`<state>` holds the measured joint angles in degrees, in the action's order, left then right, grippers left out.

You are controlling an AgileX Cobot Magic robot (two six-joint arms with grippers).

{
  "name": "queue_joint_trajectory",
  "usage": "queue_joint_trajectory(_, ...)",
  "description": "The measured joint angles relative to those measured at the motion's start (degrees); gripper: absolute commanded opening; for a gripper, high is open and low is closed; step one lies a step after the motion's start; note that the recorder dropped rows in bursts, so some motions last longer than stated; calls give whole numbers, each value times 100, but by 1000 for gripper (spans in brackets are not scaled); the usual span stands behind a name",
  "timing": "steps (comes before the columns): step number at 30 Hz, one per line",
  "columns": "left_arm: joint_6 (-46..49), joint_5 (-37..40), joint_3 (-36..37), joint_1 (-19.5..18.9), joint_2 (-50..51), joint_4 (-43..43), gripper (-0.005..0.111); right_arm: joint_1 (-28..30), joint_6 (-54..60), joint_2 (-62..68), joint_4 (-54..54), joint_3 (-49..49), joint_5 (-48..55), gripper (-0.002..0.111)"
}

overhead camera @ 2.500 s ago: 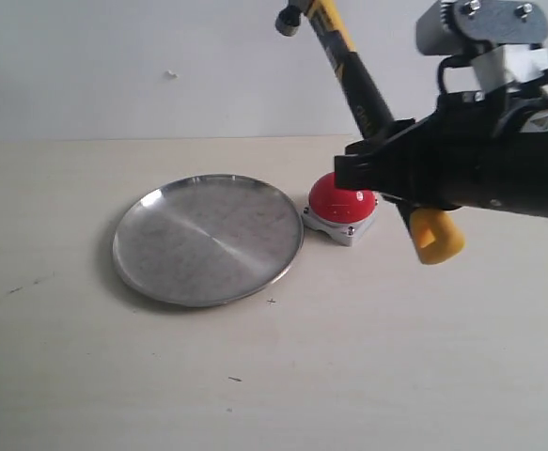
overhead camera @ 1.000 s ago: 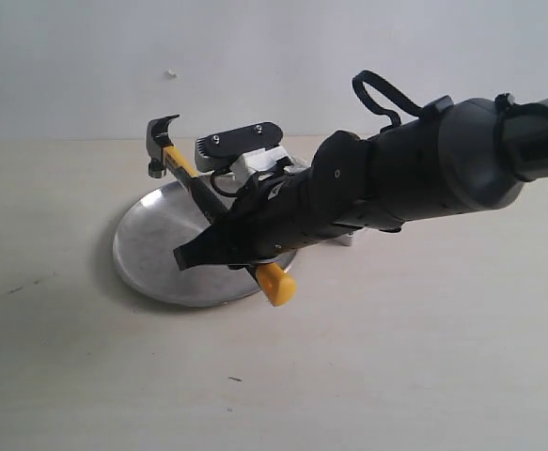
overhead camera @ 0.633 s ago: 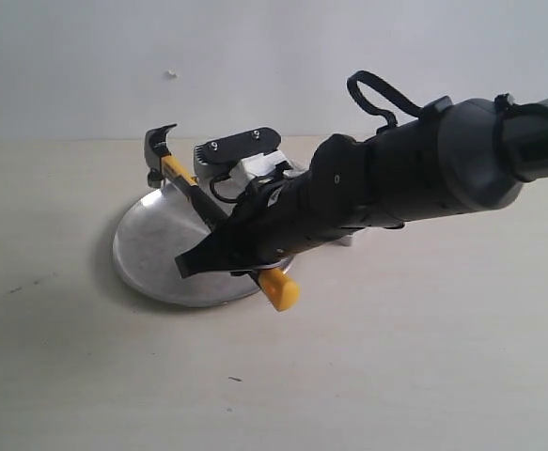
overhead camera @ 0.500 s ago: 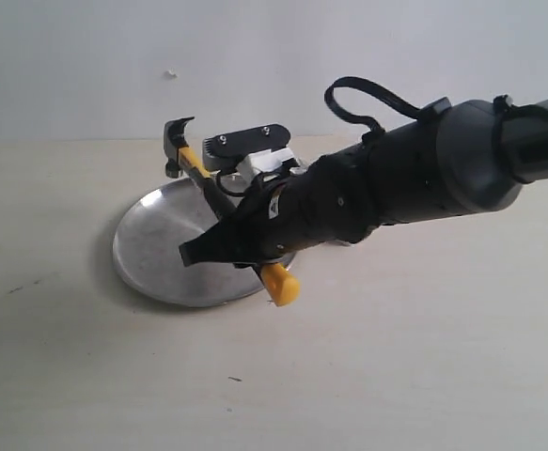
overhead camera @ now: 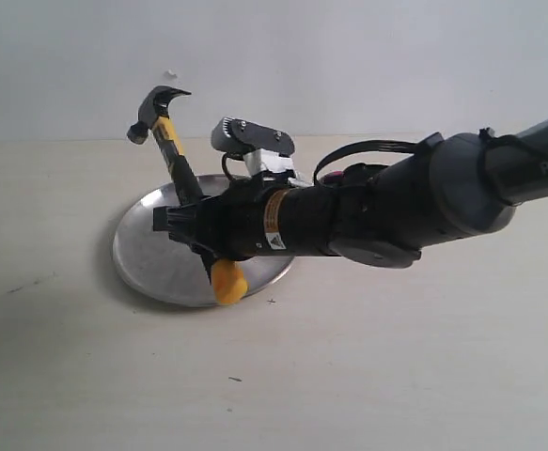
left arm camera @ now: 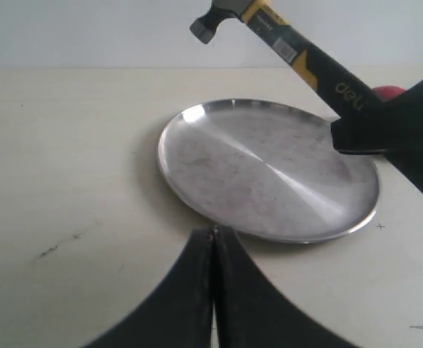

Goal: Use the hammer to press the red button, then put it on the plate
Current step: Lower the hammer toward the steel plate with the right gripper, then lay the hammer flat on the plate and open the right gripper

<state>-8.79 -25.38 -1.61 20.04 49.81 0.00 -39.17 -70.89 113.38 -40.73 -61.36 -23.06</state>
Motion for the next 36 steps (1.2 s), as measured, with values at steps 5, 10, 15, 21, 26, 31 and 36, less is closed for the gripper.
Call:
queue_joint_trajectory(5, 0, 0, 0, 0, 0, 0, 0, 588, -1354, 126, -784, 0, -1233, 0)
queue_joint_trajectory(10, 0, 0, 0, 0, 0, 0, 0, 601, -1485, 479, -669, -47, -912, 0)
queue_joint_trajectory(15, 0, 0, 0, 0, 0, 0, 0, 601, -1706, 799, -643, -492, -621, 0)
queue_joint_trajectory(21, 0, 0, 0, 0, 0, 0, 0, 601, -2273, 1228, -1095, -943, -369, 0)
queue_joint_trajectory(26, 0, 0, 0, 0, -22, 0, 0, 601, -2462, 1324, -1457, -1053, -187, 0)
queue_joint_trajectory(31, 0, 0, 0, 0, -22, 0, 0, 601, -2475, 1349, -1537, -1064, 87, 0)
queue_joint_trajectory(36, 0, 0, 0, 0, -22, 0, 0, 575, -2523, 1371, -1547, -1064, 335, 0)
